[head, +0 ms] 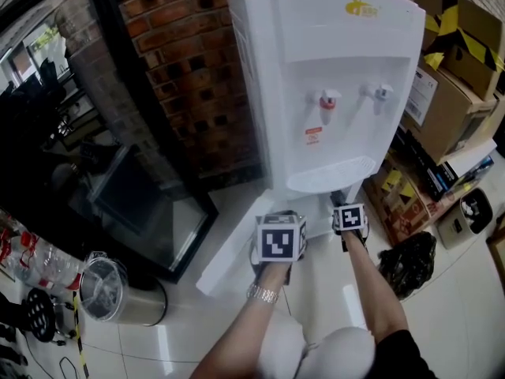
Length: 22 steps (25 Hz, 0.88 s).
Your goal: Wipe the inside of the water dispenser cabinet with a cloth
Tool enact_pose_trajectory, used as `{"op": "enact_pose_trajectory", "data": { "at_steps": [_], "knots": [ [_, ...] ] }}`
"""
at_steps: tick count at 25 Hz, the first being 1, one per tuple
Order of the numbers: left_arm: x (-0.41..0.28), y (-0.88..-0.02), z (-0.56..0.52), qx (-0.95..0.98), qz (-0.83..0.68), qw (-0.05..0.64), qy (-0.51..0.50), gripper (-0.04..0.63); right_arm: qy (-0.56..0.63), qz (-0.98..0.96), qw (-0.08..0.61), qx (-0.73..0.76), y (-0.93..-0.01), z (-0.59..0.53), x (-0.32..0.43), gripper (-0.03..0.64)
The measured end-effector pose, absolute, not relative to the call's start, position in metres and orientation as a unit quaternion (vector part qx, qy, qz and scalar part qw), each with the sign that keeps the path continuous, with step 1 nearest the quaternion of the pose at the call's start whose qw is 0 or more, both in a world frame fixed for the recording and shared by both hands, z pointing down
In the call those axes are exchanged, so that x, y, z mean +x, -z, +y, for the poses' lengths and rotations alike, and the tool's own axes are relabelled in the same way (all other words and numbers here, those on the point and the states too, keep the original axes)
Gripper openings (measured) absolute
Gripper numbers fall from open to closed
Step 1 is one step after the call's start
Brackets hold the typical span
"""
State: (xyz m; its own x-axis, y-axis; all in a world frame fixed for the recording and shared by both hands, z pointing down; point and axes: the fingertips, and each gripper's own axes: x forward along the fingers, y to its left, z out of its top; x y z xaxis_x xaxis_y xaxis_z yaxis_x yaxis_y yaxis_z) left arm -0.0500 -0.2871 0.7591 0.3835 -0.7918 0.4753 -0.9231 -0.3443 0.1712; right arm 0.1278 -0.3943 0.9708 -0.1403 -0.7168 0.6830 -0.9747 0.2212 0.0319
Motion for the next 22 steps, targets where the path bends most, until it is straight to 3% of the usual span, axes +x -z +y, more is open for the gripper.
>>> {"op": "enact_pose_trajectory", "data": {
  "at_steps": [6,13,22],
  "knots": [
    [-0.052,-0.758,-0.288,0.805,-0.533,0.215,-0.149,0.000,-0.258,-0.720,0.324,0.557,-1.010,-0.371,0.129,0.023],
    [-0.051,-0.758,-0.287,0.806,-0.530,0.212,-0.154,0.000,-0.175,-0.762,0.226,0.581,-0.919,-0.404,0.109,0.023],
    [-0.051,-0.758,-0.287,0.808,-0.527,0.212,-0.154,0.000,-0.184,-0.724,0.274,0.606,-0.967,-0.402,0.134,0.023]
  ]
}}
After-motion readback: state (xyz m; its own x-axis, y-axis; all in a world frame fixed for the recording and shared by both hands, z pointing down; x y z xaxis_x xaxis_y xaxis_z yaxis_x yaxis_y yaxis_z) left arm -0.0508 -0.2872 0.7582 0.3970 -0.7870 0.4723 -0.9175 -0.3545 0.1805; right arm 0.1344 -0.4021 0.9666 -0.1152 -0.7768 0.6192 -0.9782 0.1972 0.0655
